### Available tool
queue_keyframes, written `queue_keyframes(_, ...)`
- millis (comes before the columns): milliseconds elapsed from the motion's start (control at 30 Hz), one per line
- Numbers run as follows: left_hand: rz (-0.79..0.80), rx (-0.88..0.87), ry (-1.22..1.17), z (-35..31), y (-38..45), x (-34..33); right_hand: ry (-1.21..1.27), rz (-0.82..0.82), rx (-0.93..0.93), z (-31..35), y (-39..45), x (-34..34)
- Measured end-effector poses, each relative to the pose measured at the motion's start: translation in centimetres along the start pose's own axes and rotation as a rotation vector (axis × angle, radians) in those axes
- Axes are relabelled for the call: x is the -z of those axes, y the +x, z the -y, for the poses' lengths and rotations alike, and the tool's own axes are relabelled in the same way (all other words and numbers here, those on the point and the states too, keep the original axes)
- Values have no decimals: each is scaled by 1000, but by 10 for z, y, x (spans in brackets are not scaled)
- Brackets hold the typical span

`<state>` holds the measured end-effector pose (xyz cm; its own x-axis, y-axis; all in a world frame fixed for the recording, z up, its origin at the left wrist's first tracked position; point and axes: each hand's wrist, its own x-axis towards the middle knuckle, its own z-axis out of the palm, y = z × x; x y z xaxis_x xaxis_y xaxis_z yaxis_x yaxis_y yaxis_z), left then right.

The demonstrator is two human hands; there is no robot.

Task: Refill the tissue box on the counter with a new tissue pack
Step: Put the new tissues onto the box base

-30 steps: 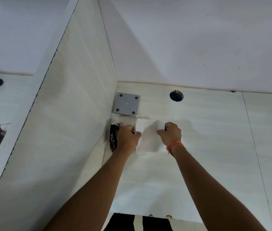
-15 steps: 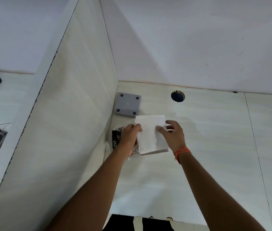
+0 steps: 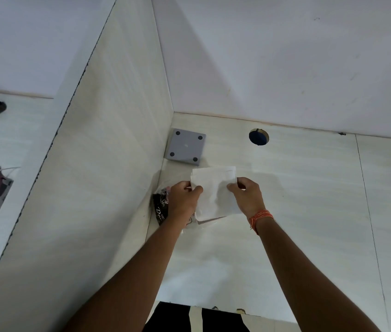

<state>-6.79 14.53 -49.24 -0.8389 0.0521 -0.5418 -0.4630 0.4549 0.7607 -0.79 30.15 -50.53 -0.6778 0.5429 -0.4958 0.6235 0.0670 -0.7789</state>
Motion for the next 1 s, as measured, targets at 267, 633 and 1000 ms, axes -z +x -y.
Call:
queue_keyframes(267, -122, -56, 234, 17, -8, -1, -289, -34, 57, 0, 6, -9)
queue_keyframes(633, -138, -6, 400, 41, -7, 4, -454, 43, 37, -5, 8, -22)
queue_keyframes(1000, -215, -297, 301, 74, -9, -6, -493, -24, 297, -33, -4, -32)
